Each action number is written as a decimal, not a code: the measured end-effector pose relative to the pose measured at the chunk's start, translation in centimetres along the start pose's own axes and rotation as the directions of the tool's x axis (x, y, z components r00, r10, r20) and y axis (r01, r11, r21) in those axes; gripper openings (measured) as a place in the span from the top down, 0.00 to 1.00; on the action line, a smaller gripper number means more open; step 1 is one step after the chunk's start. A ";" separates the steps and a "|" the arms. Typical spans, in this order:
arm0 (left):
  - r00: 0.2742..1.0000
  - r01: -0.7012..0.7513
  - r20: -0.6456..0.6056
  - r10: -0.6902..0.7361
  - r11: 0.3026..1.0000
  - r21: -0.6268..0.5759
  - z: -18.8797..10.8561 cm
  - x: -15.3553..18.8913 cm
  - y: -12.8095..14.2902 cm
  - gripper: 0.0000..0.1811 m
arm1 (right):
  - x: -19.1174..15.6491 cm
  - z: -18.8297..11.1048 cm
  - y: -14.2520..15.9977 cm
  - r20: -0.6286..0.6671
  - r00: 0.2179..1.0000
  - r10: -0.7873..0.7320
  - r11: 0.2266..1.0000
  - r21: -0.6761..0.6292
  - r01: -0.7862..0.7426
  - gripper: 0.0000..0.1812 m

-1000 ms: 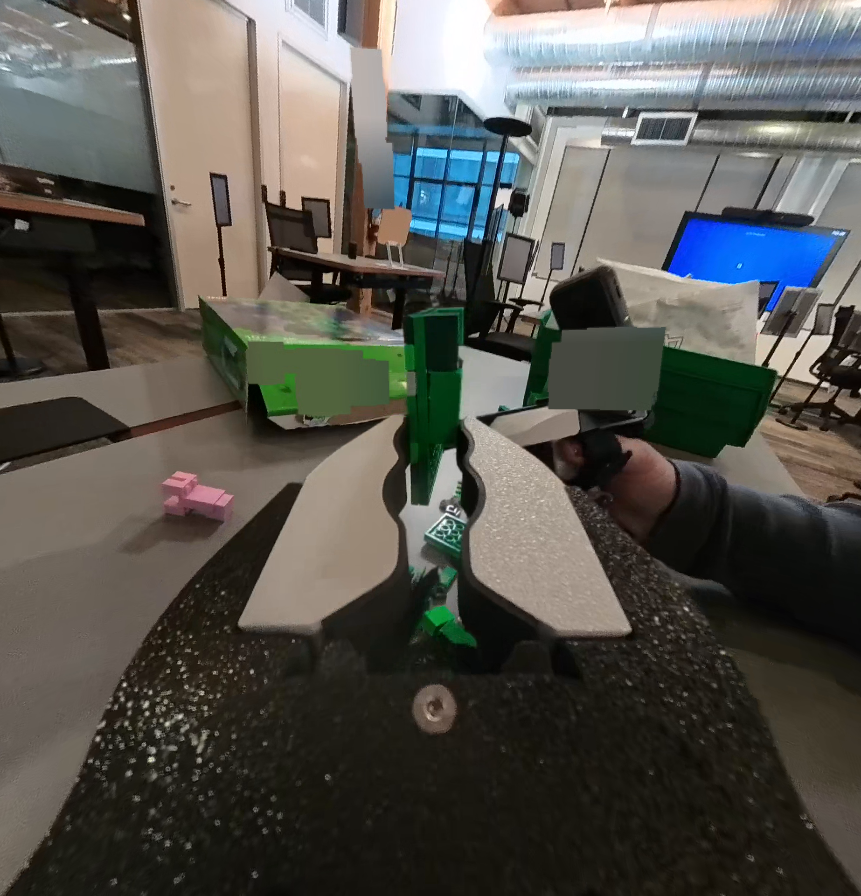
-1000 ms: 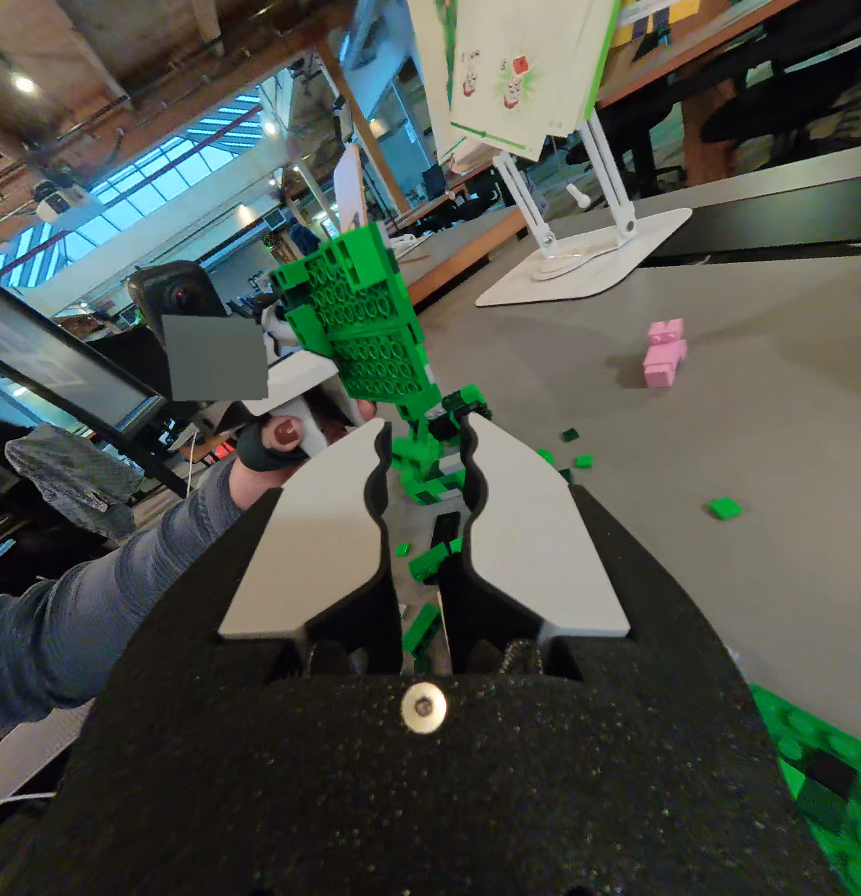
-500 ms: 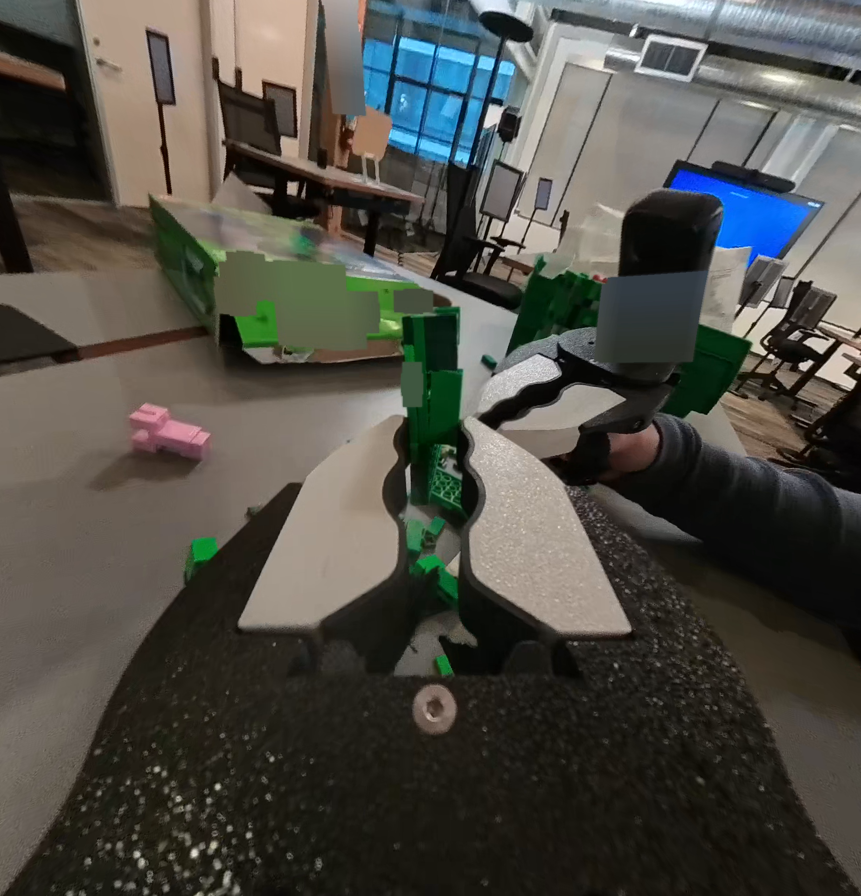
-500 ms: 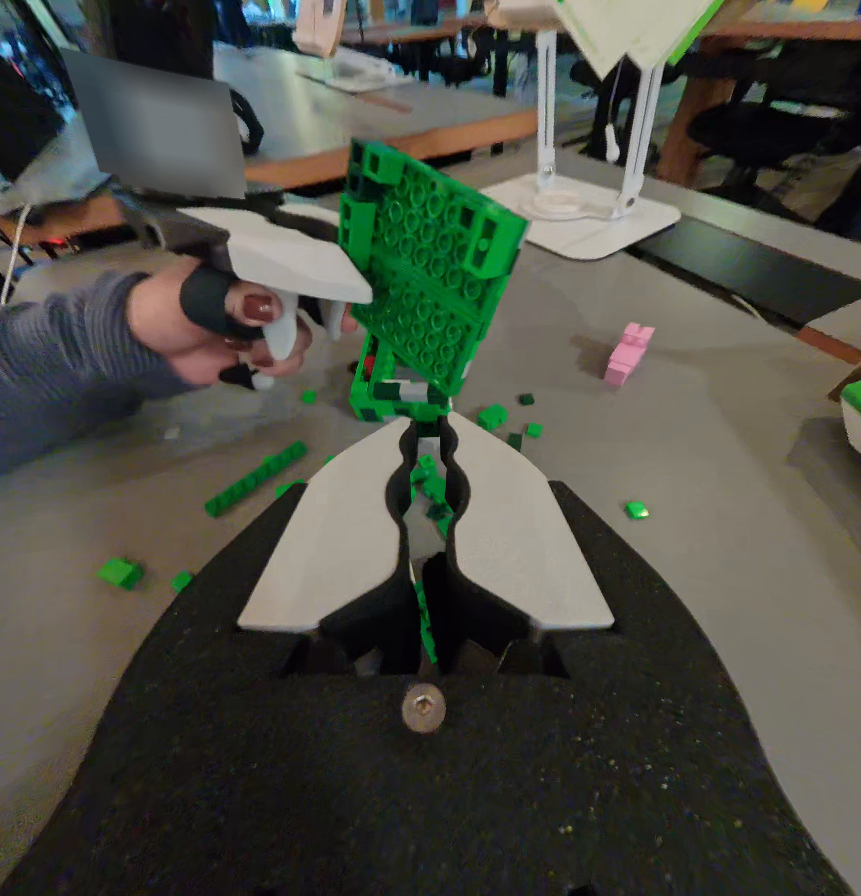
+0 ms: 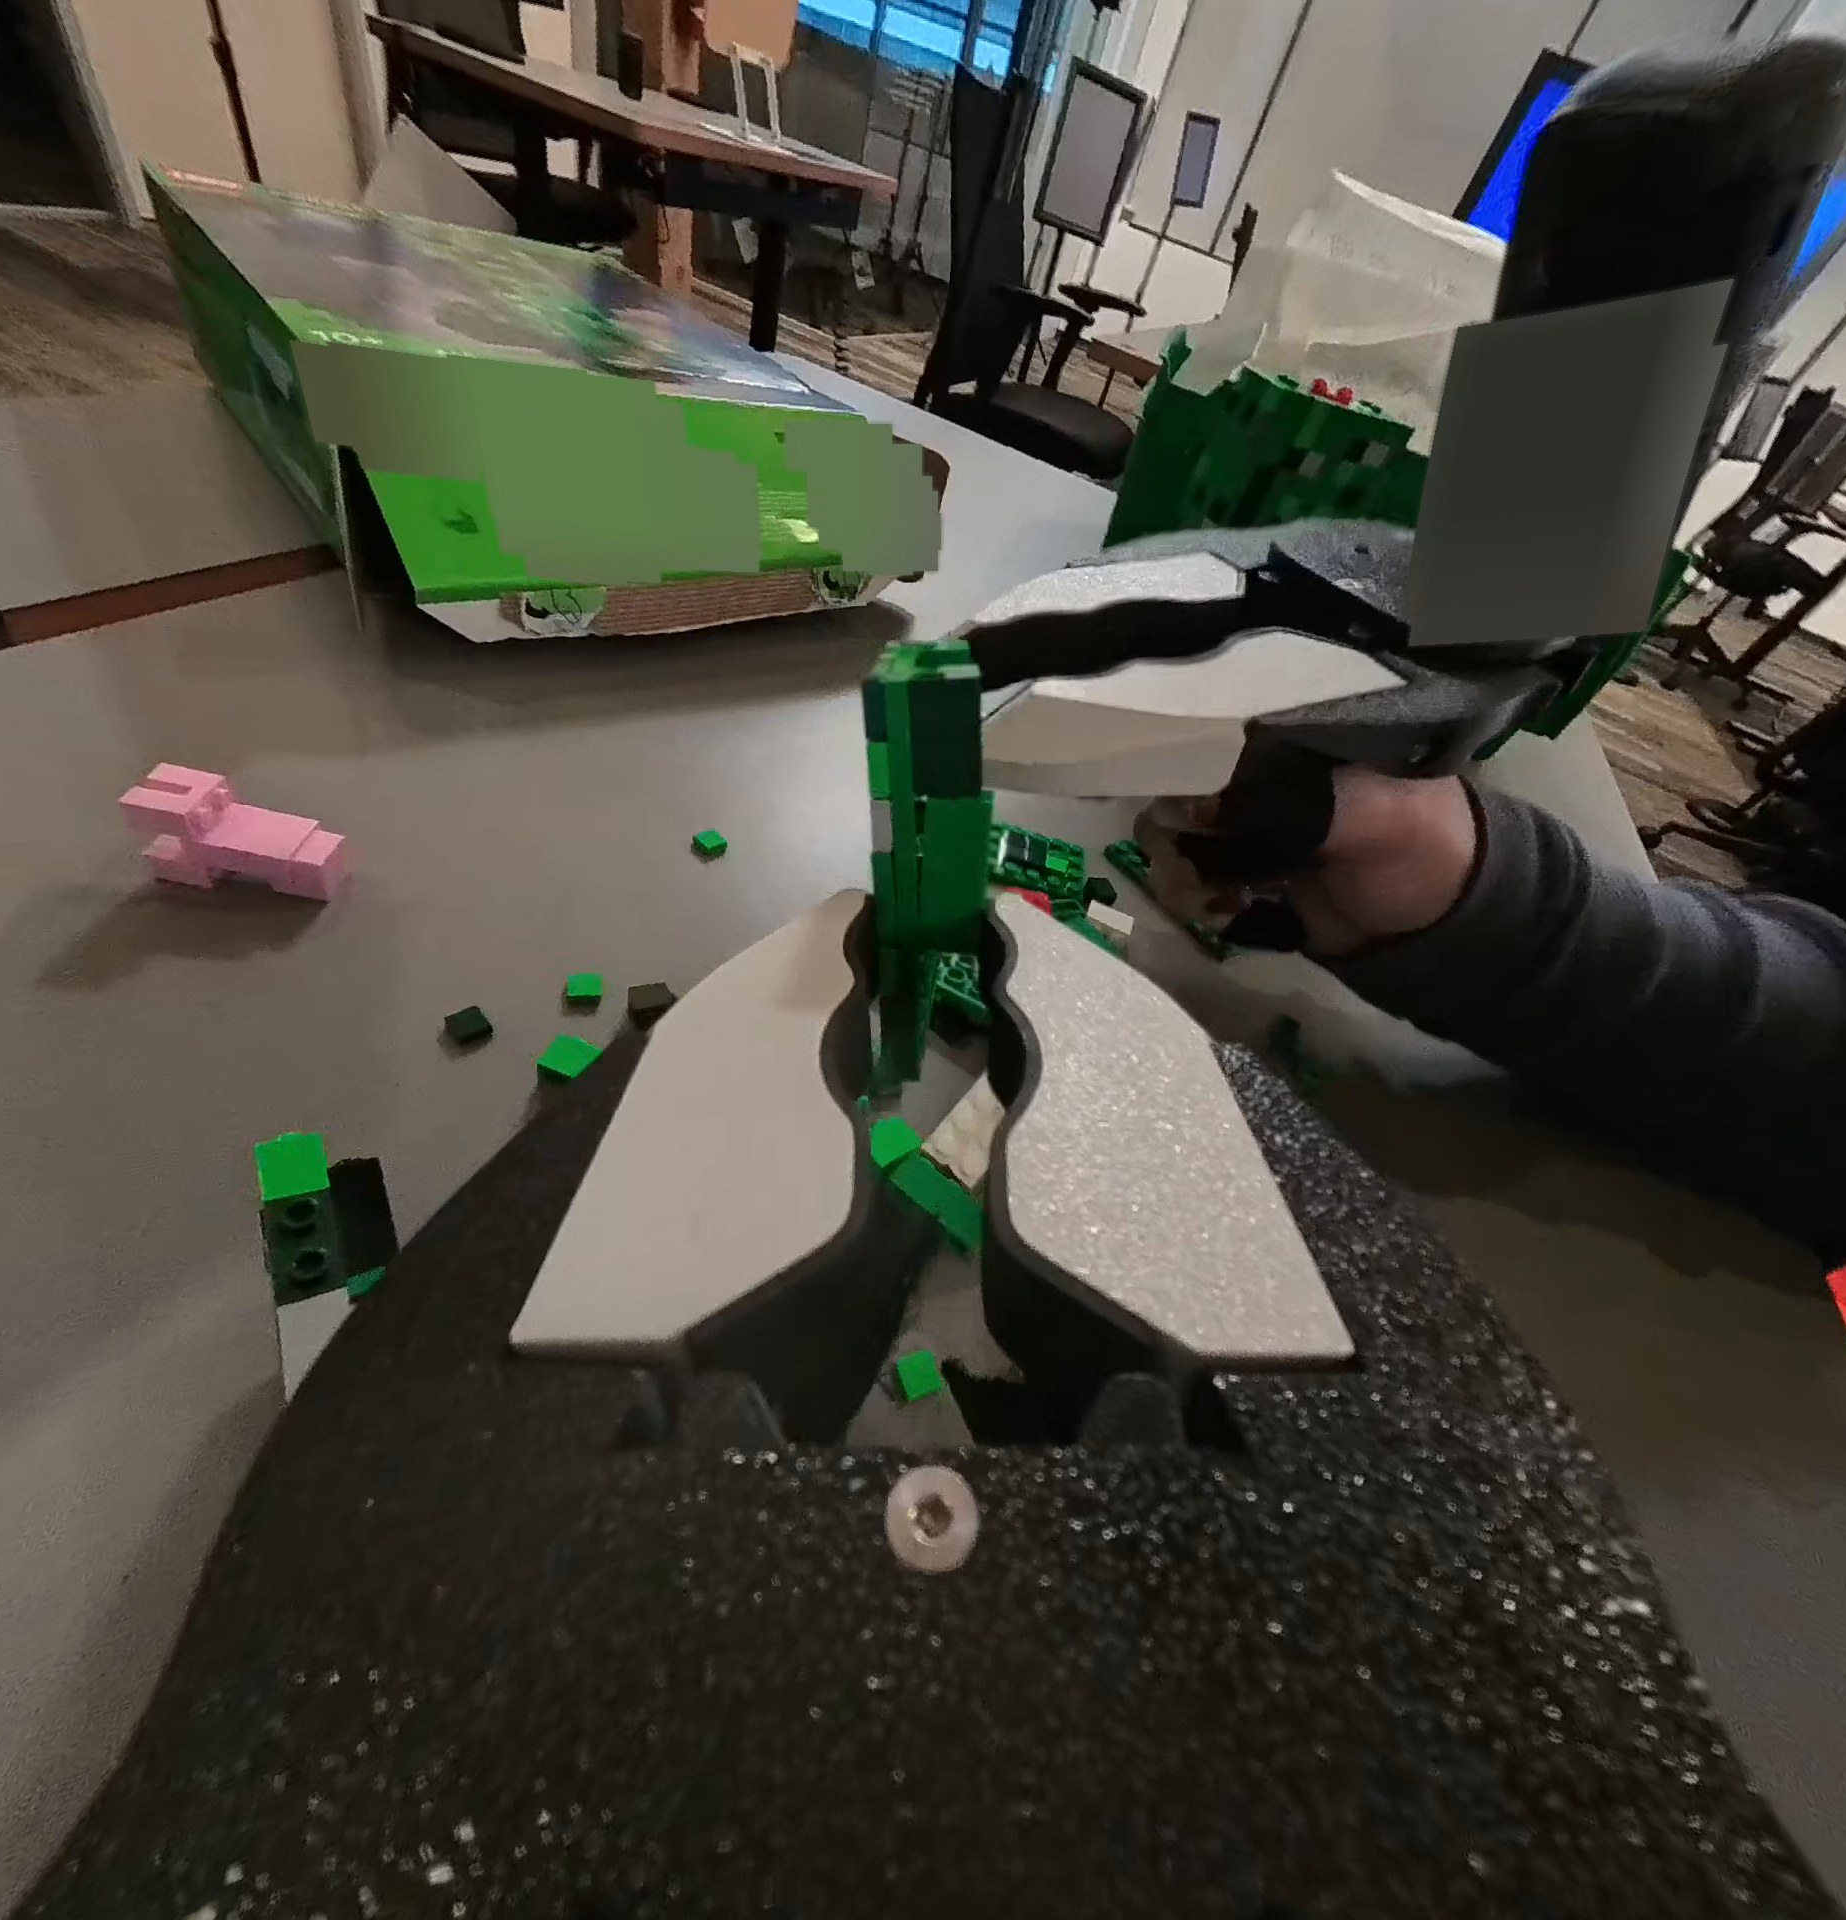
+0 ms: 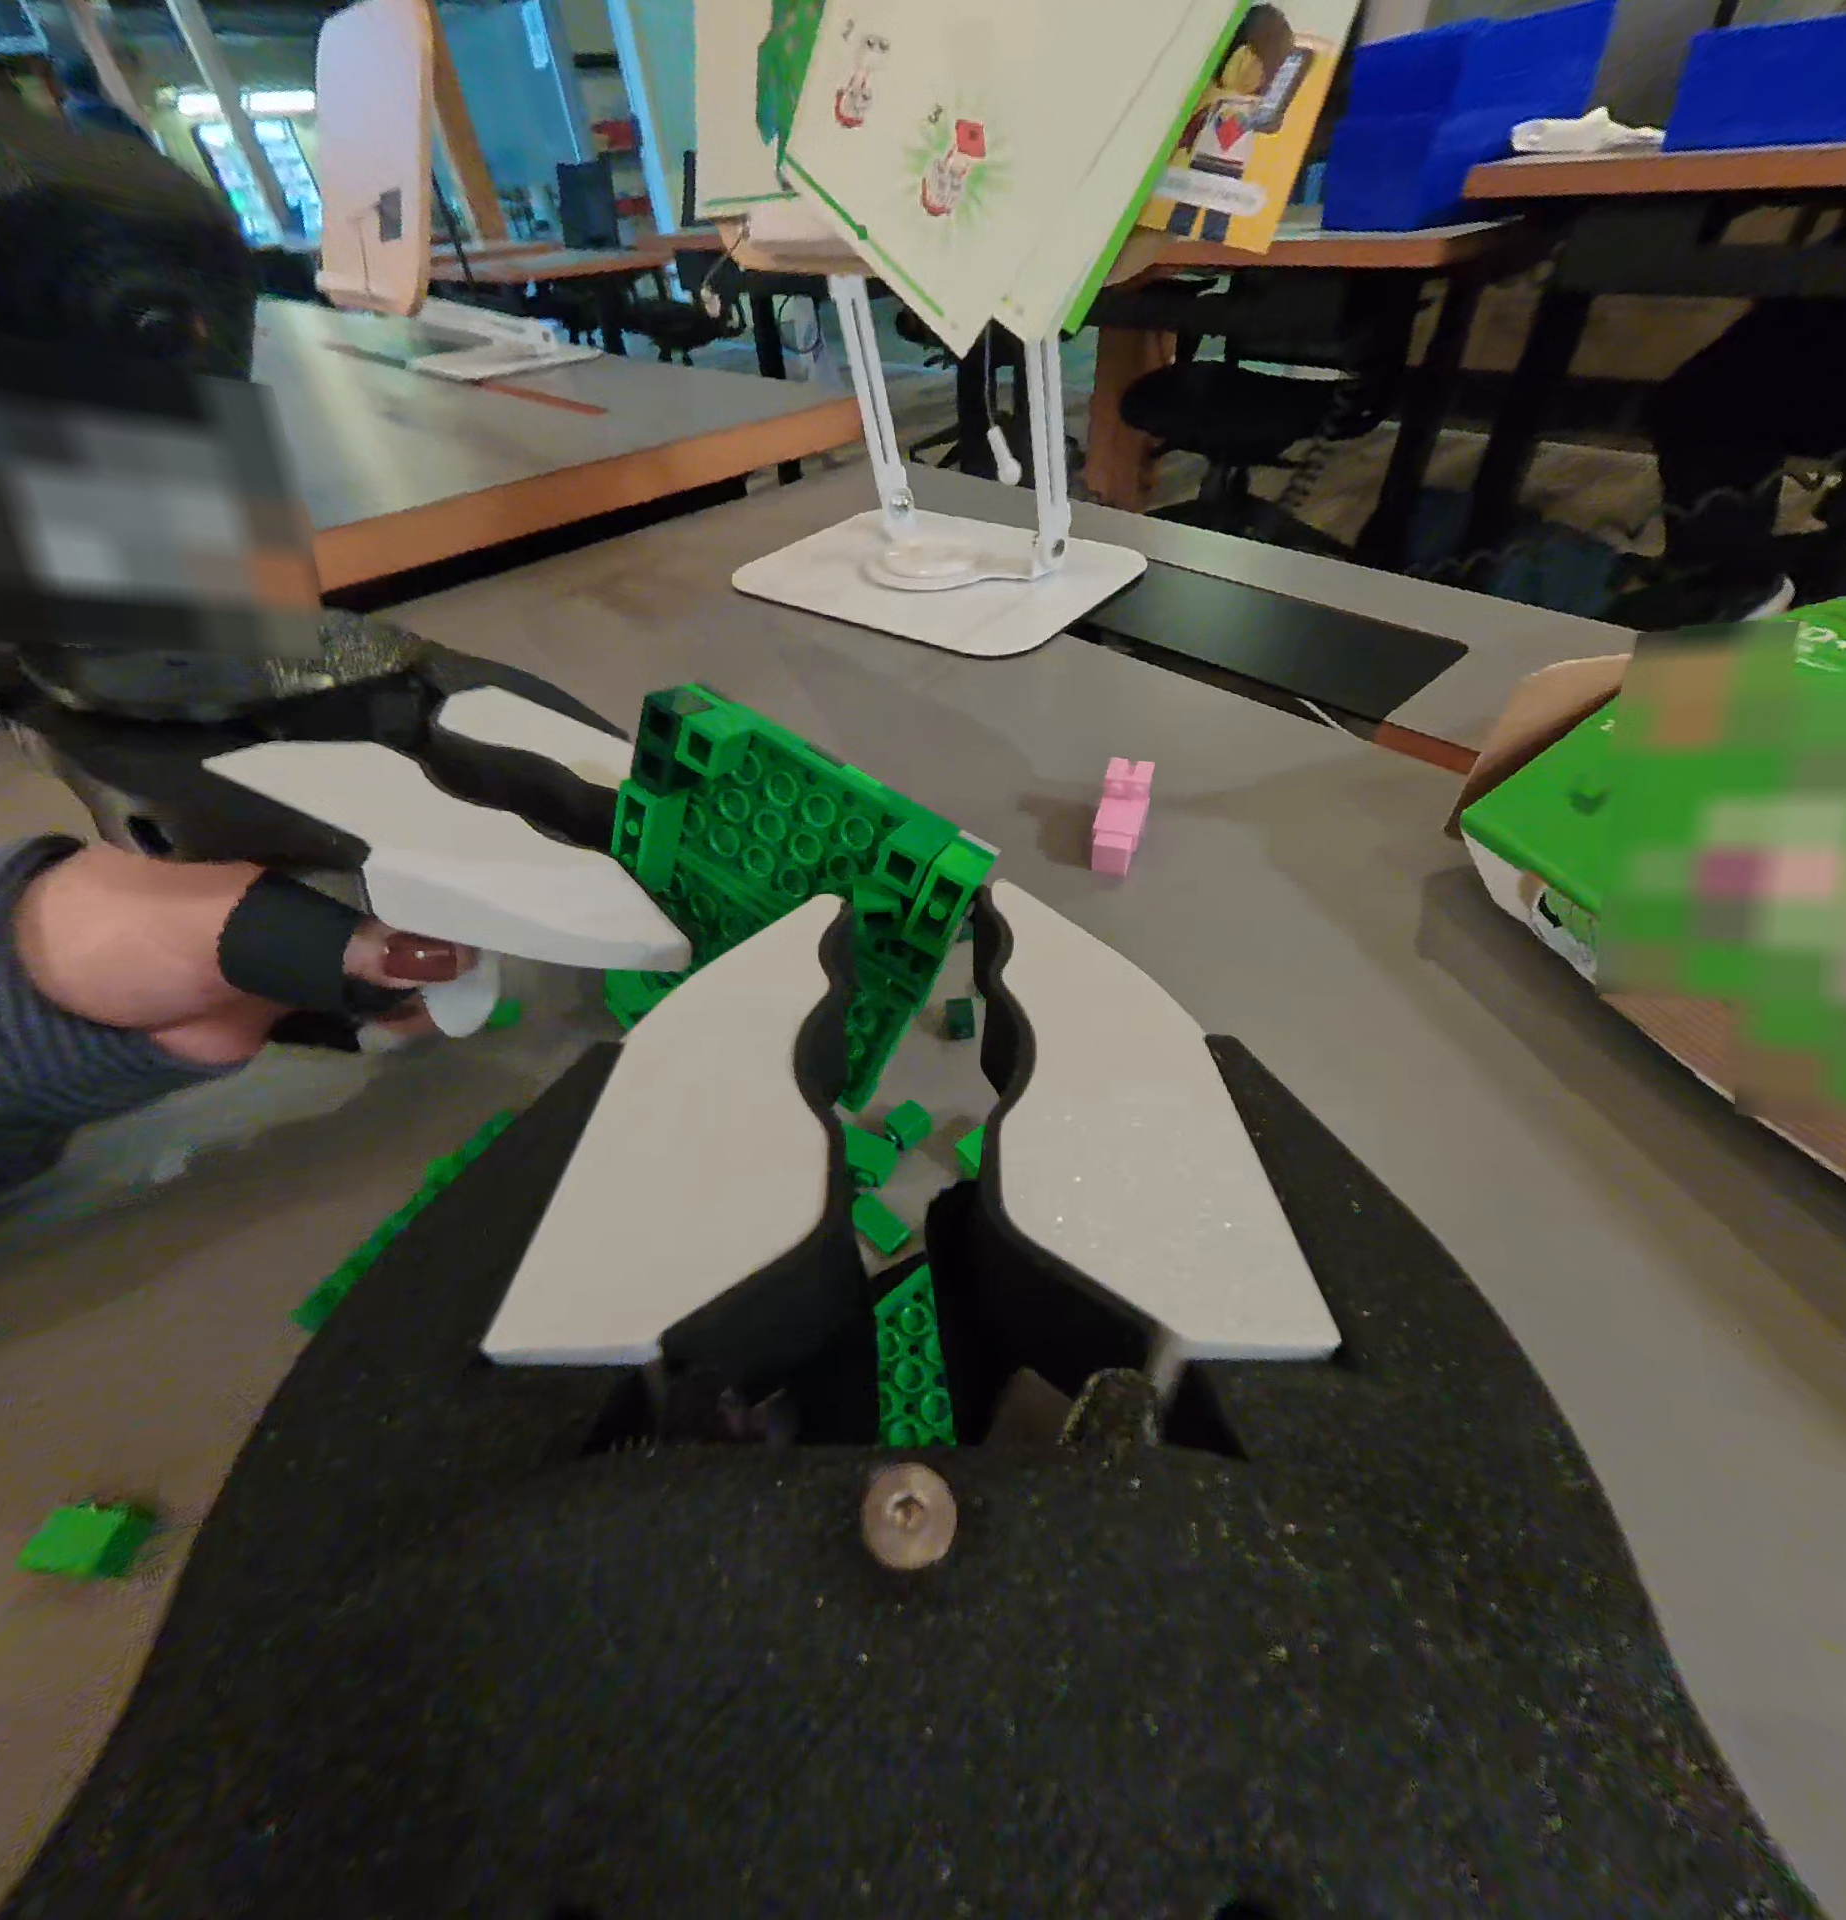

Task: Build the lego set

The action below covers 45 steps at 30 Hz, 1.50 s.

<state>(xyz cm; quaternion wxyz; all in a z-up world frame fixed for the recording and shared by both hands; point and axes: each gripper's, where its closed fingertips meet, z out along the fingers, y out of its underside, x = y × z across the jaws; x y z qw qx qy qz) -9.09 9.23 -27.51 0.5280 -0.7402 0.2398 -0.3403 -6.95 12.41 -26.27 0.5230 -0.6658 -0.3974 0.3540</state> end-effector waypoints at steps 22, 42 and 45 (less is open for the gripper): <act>0.993 -0.027 0.107 0.047 0.982 -0.185 0.0 -1.6 2.4 0.91 | 0.8 -0.5 4.0 0.043 0.937 -0.347 0.892 -0.295 0.343 0.75; 0.908 -0.413 -0.198 0.369 0.865 -0.285 -0.4 3.1 4.4 0.90 | -4.1 -2.0 1.7 0.355 0.917 -0.183 0.972 -0.071 0.222 0.68; 0.893 -0.444 -0.227 0.387 0.840 -0.311 -0.4 3.5 5.0 0.90 | -5.5 -2.7 3.3 0.486 0.862 -0.142 0.961 -0.139 0.237 0.87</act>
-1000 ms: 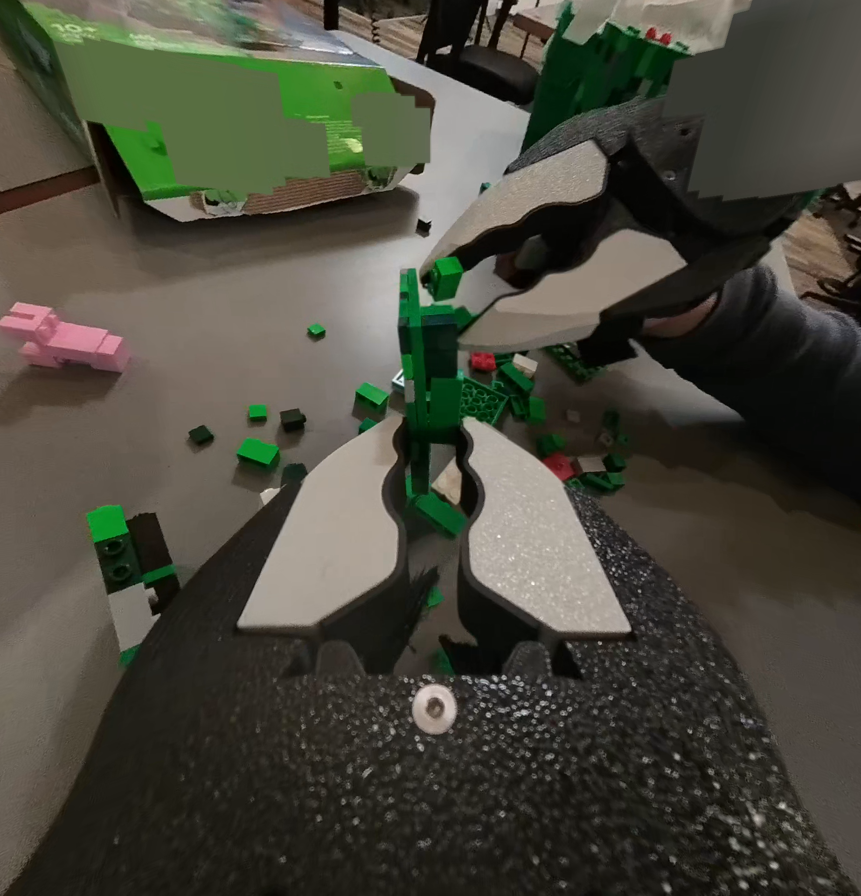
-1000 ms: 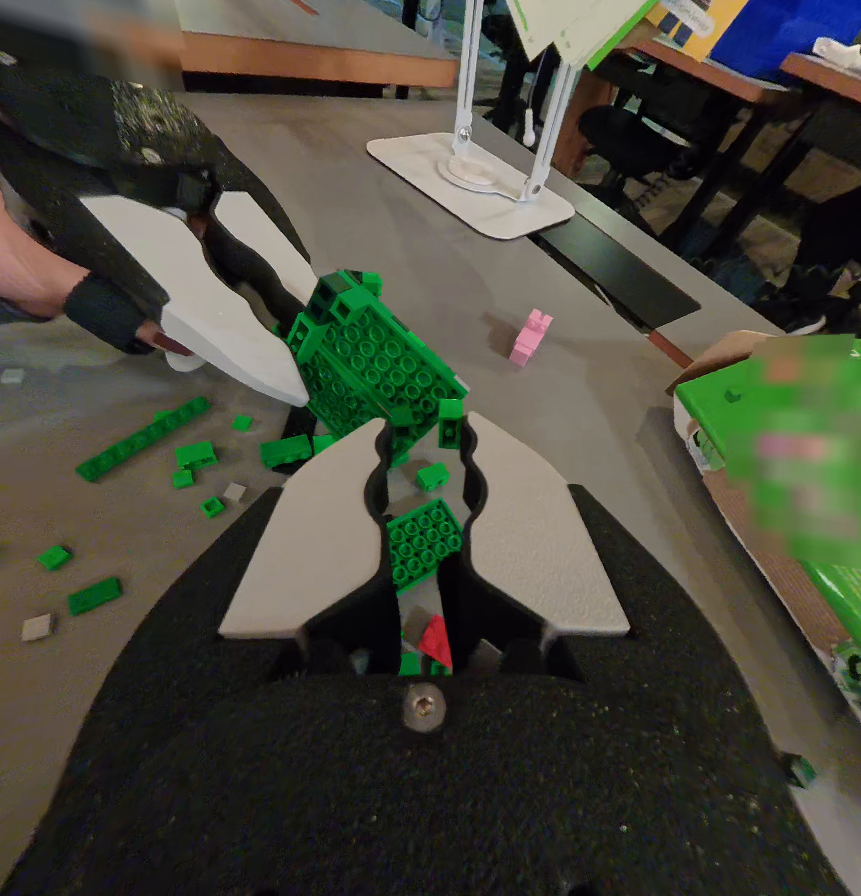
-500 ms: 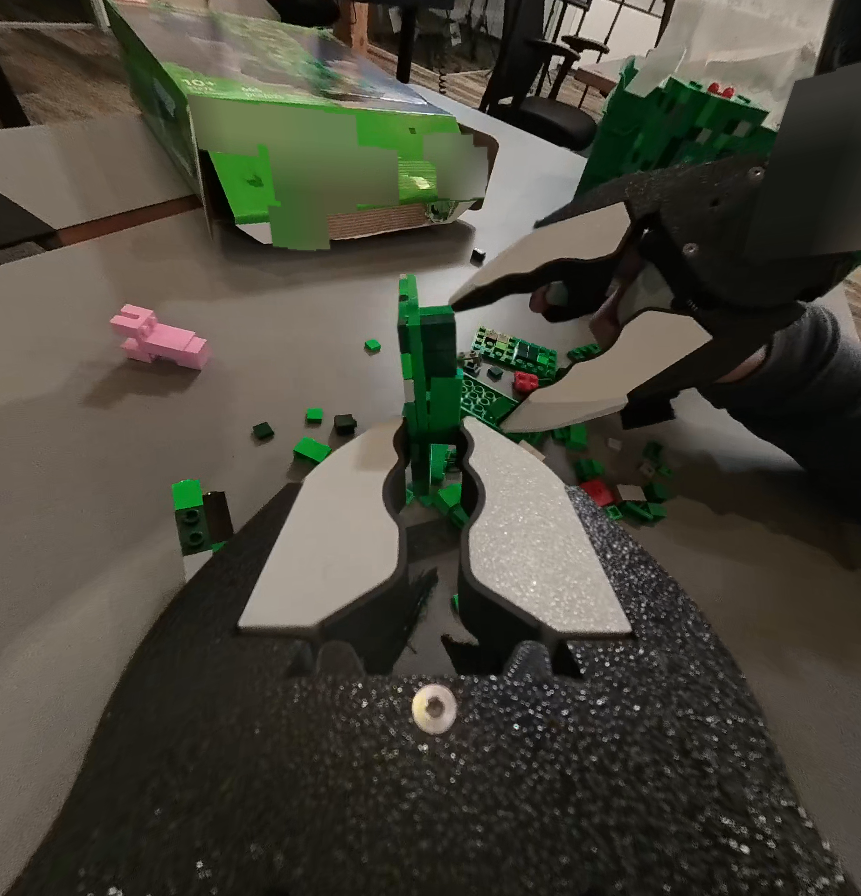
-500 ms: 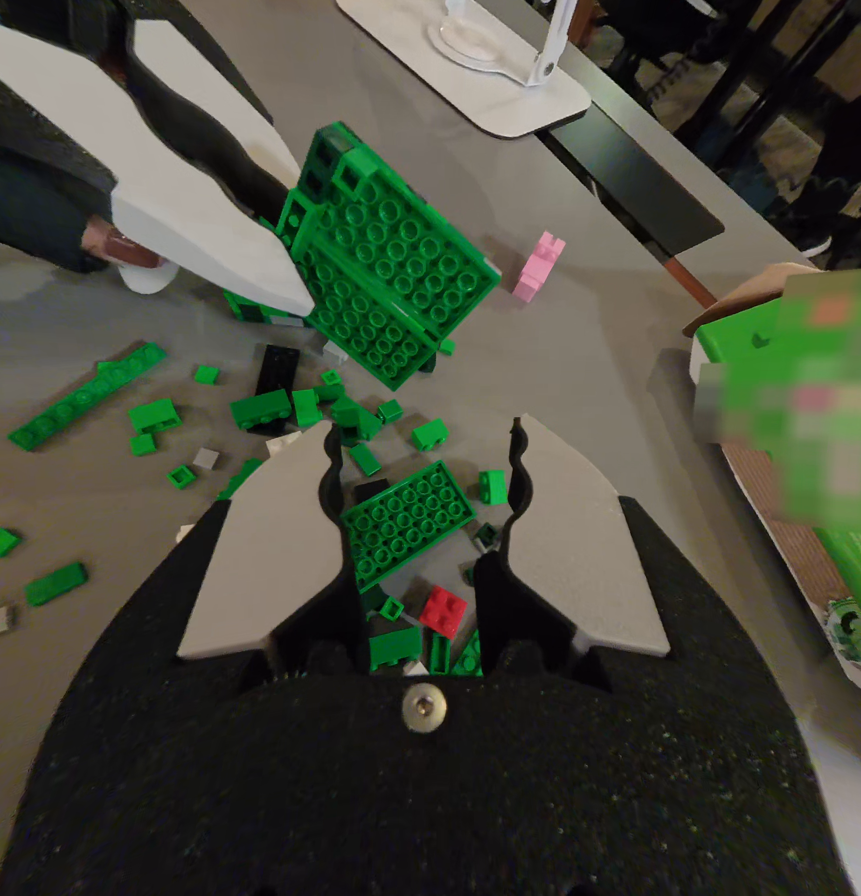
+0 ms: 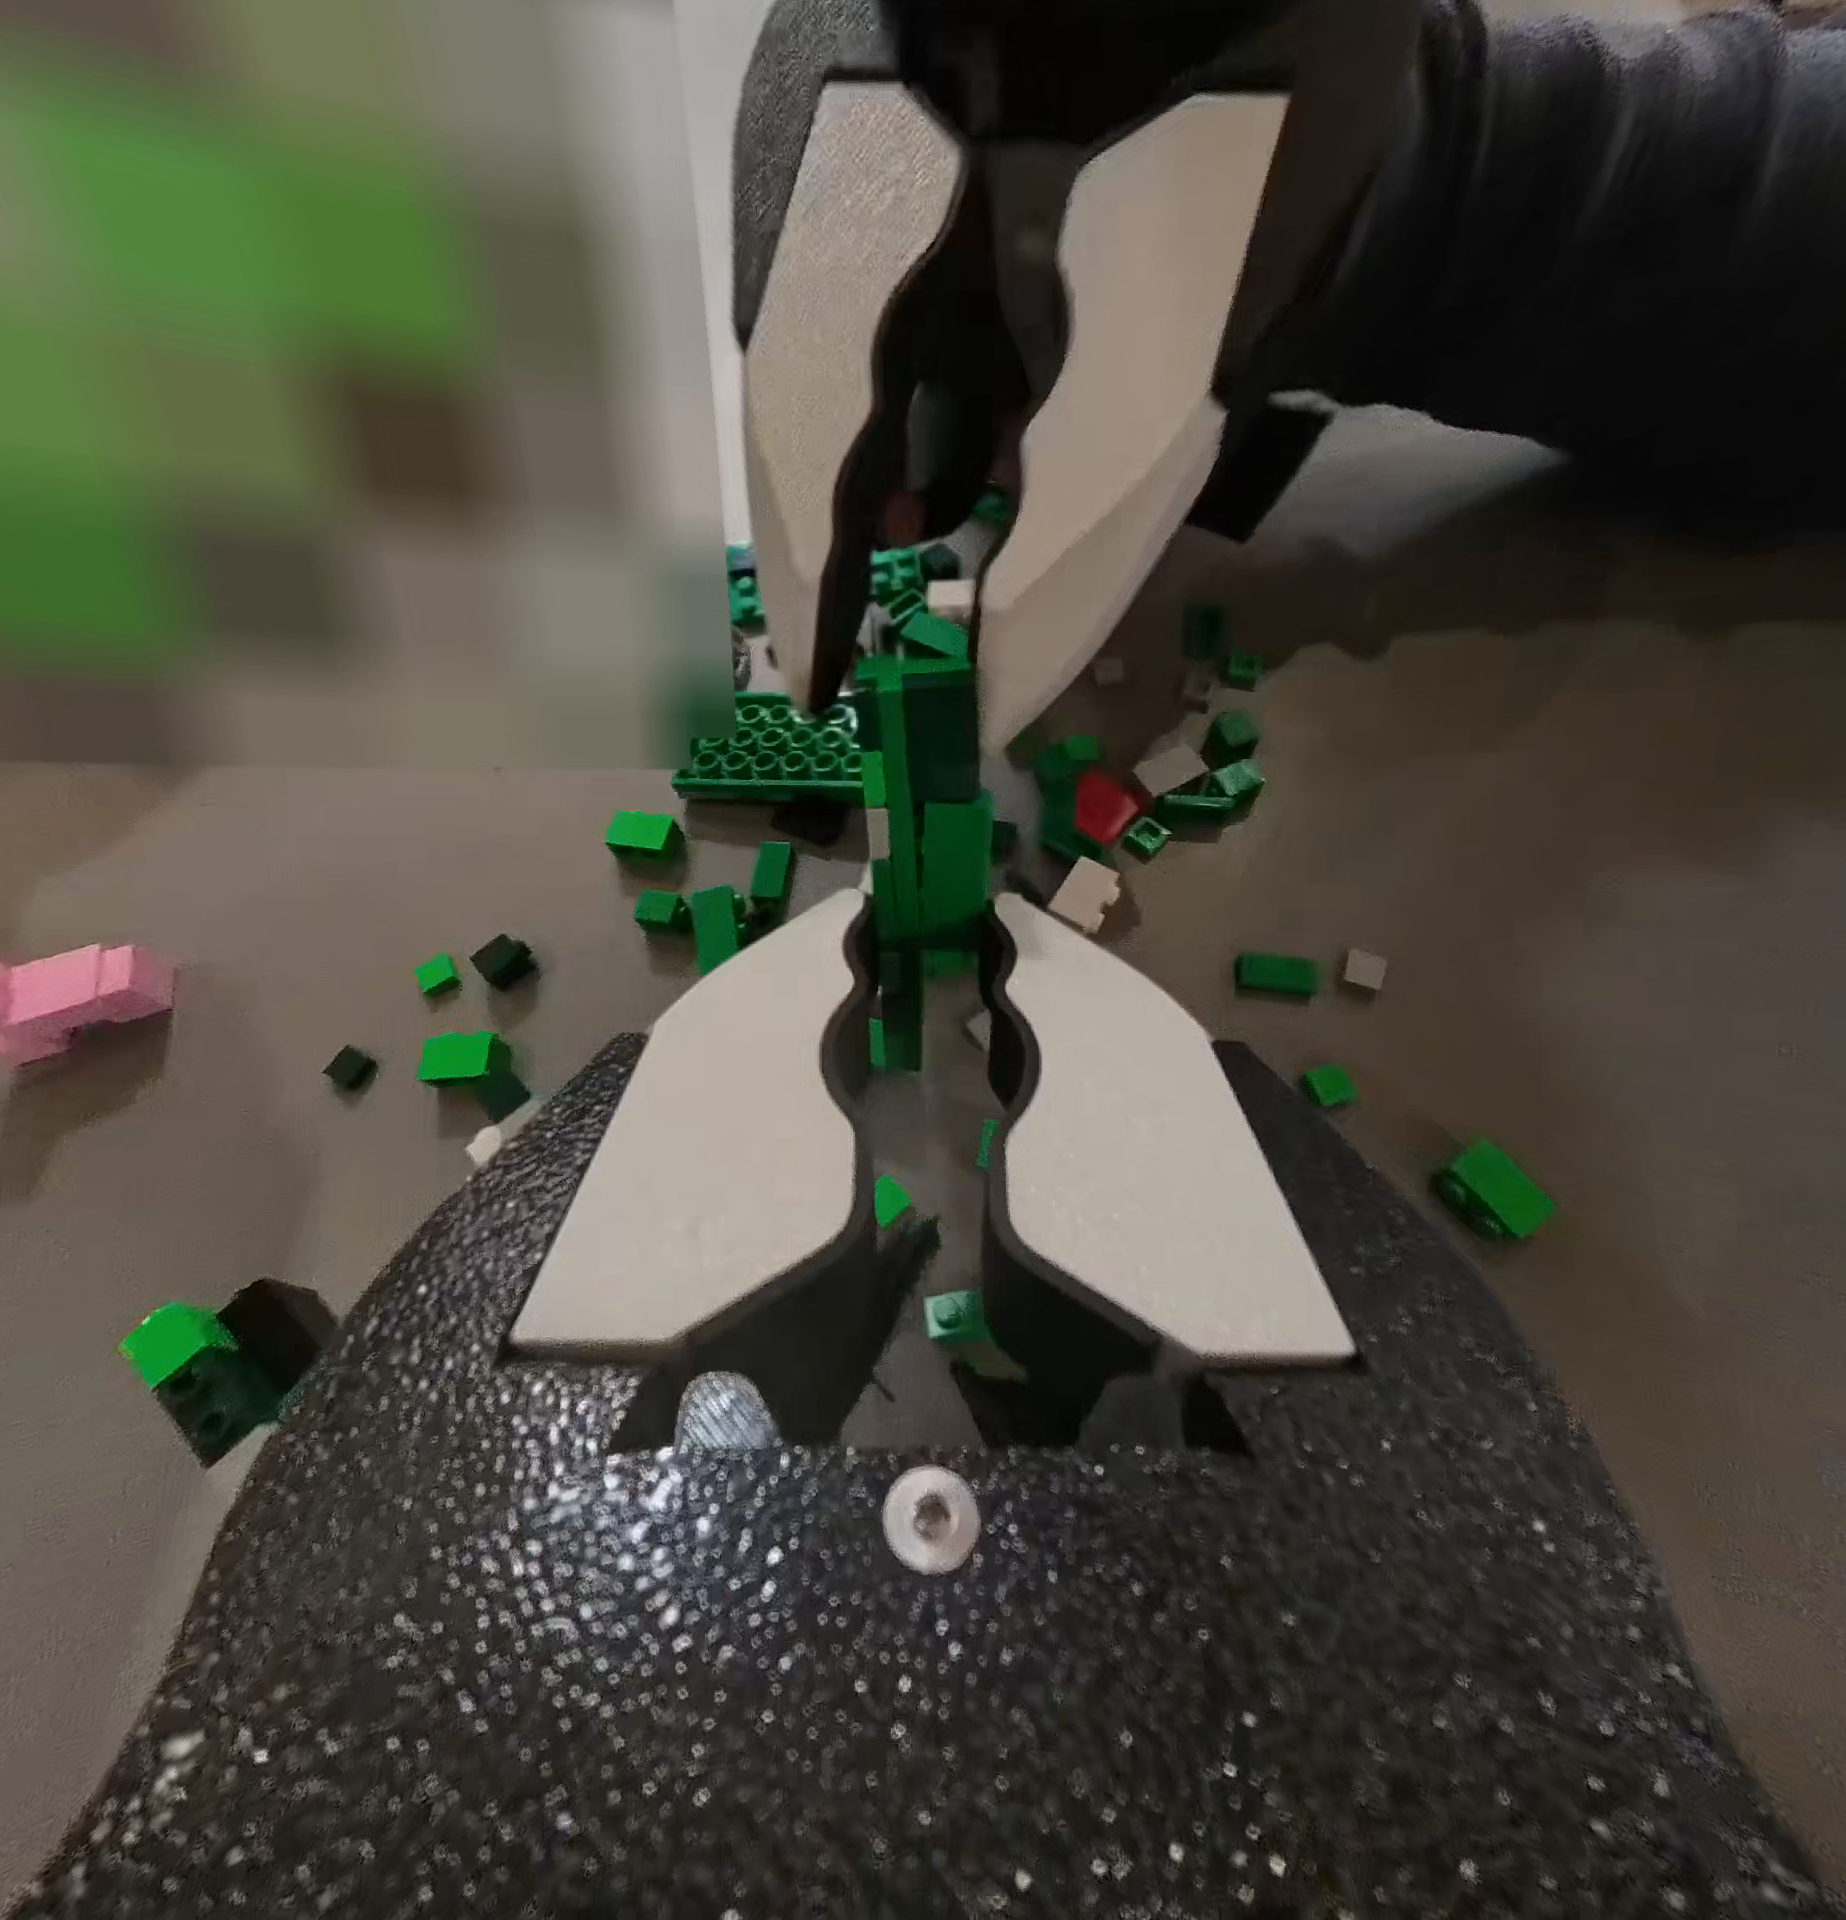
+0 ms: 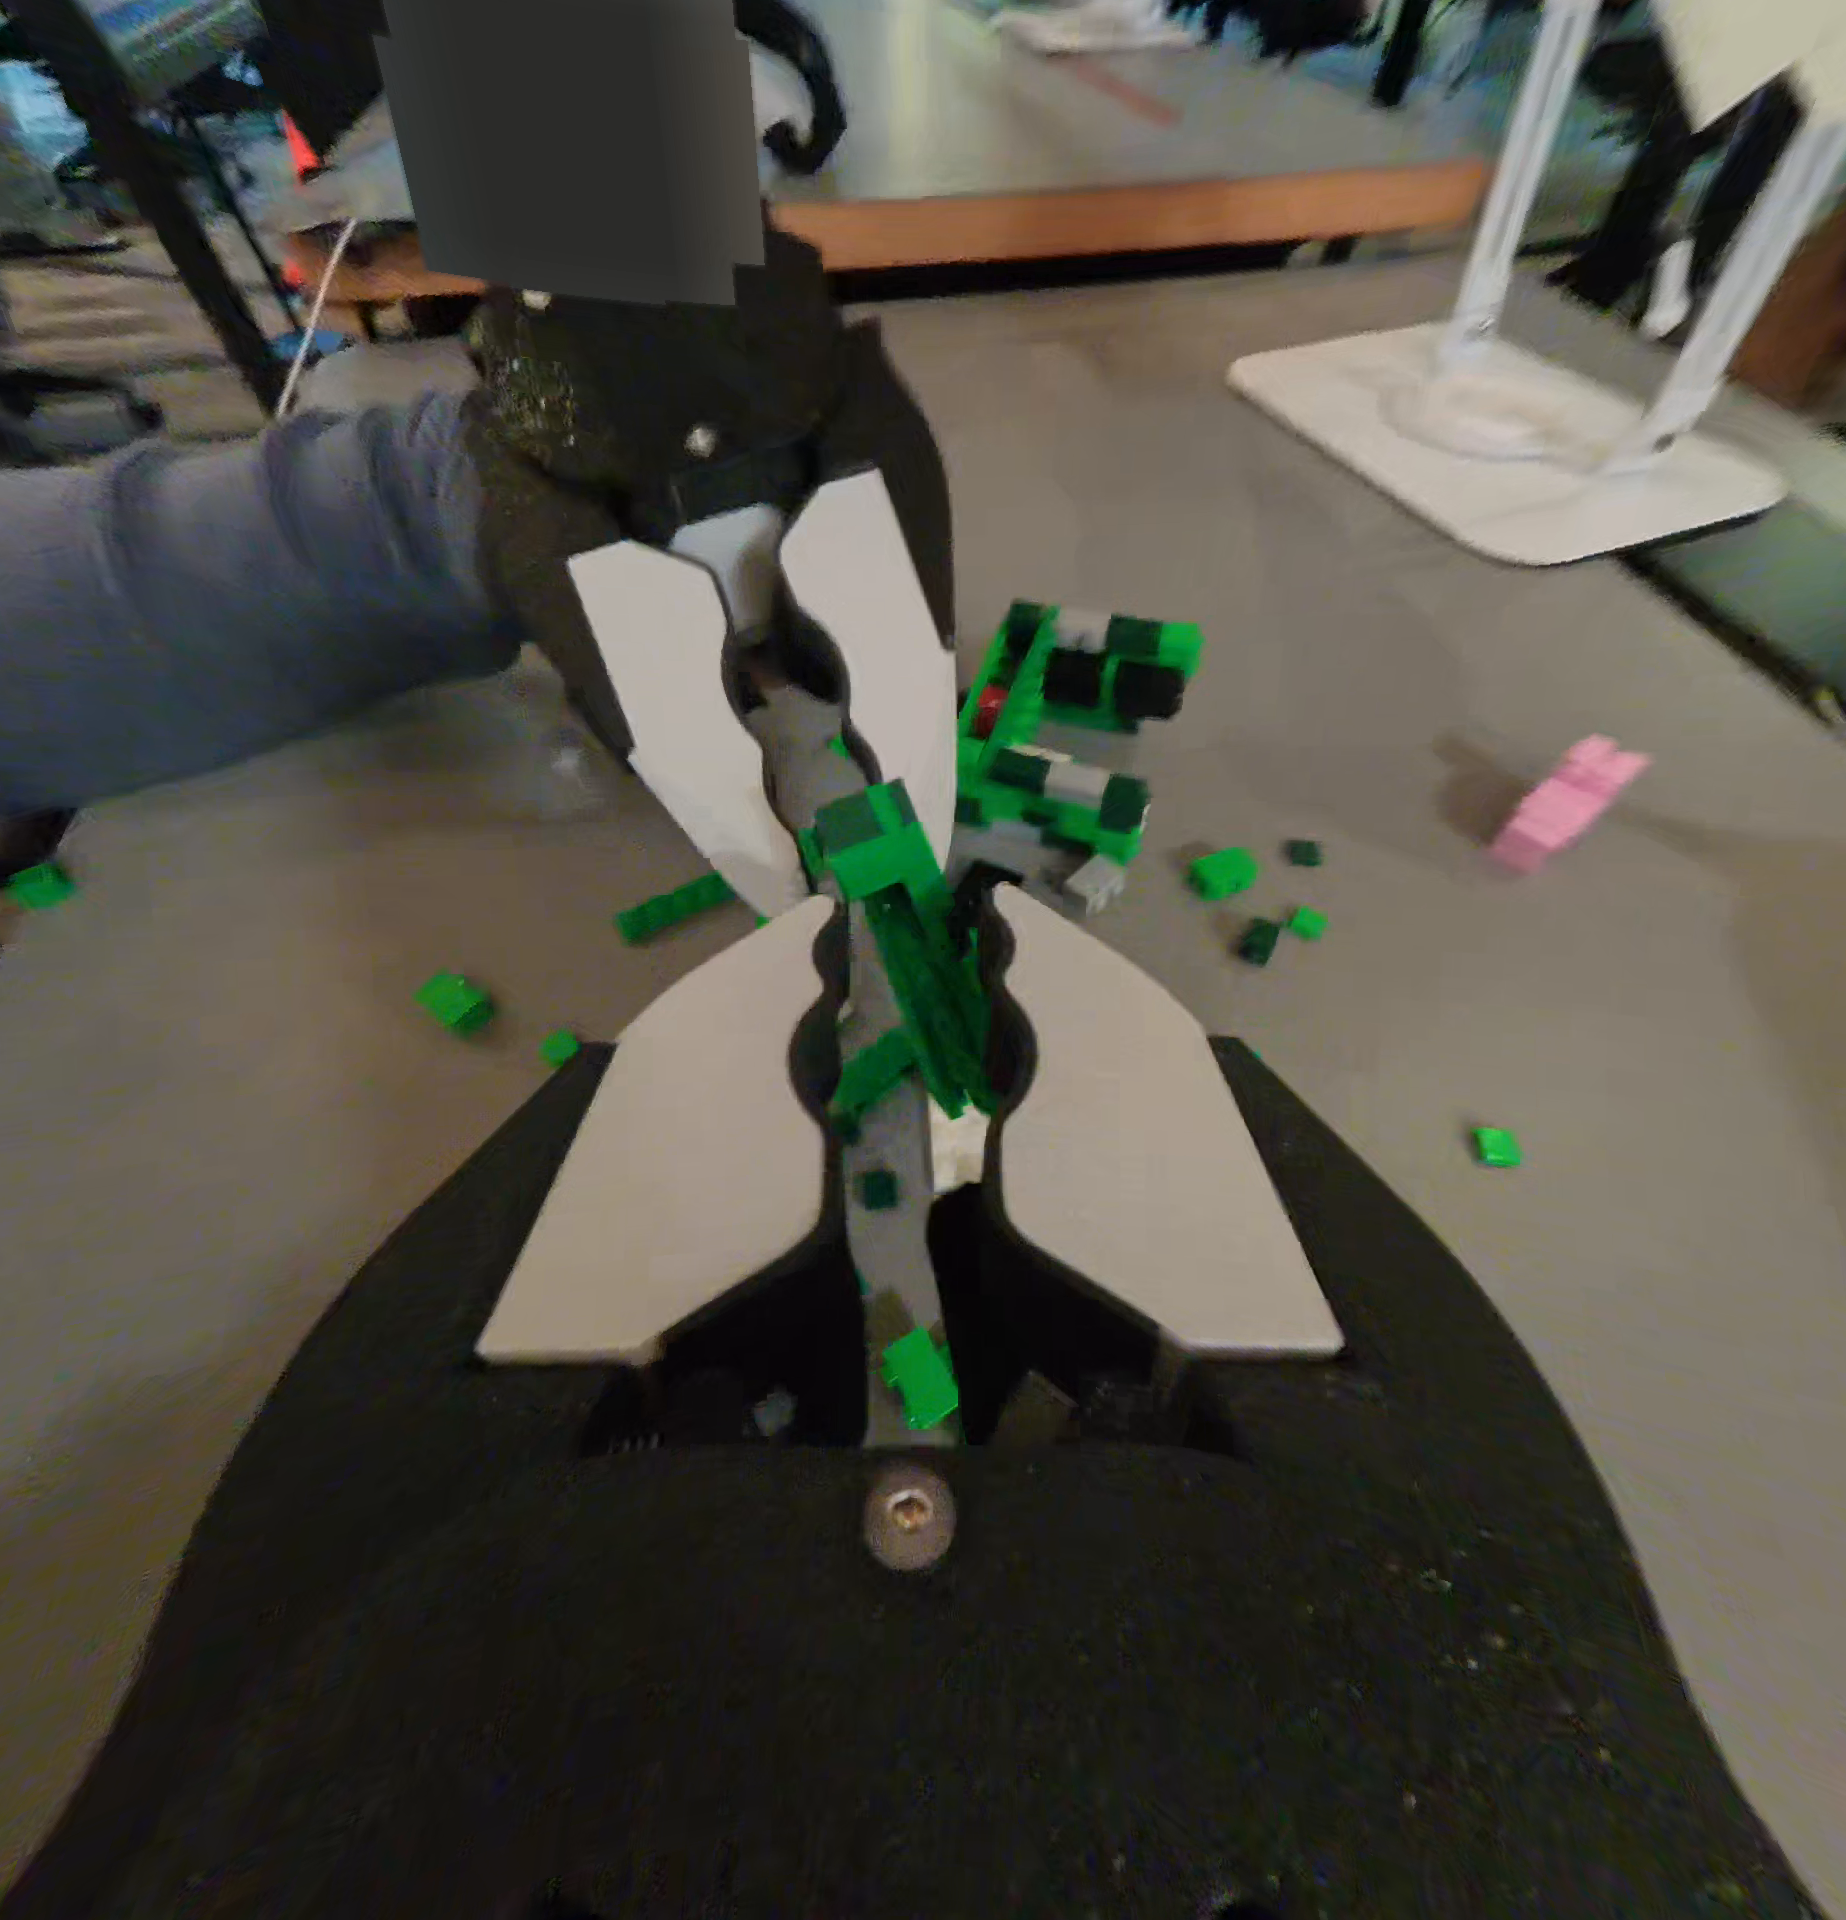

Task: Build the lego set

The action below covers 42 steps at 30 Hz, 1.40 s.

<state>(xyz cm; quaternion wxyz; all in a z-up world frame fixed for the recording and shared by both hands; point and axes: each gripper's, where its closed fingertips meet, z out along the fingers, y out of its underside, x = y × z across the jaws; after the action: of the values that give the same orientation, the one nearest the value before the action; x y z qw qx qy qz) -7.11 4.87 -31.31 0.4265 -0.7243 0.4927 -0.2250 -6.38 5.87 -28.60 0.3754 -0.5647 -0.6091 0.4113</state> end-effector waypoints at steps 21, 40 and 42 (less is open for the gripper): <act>0.930 -0.057 0.367 -0.036 0.969 0.239 -8.5 -3.0 -4.6 0.74 | 4.1 0.7 -0.6 -0.388 0.909 -0.148 0.974 0.101 0.202 0.97; 0.989 0.148 0.026 -0.146 0.984 -0.097 -11.8 22.5 6.1 0.83 | 4.9 0.3 -0.9 -0.432 0.894 -0.124 0.971 0.133 0.199 0.96; 0.984 0.175 0.055 -0.170 0.980 -0.096 -11.5 22.3 7.0 0.84 | 4.9 0.3 -0.9 -0.430 0.895 -0.122 0.971 0.133 0.197 0.96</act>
<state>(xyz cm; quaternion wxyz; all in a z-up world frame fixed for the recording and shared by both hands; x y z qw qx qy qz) -10.17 -20.92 -33.14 0.3797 -0.7900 0.4288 -0.2189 -7.44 10.74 -27.92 0.5774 -0.5528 -0.5207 0.2997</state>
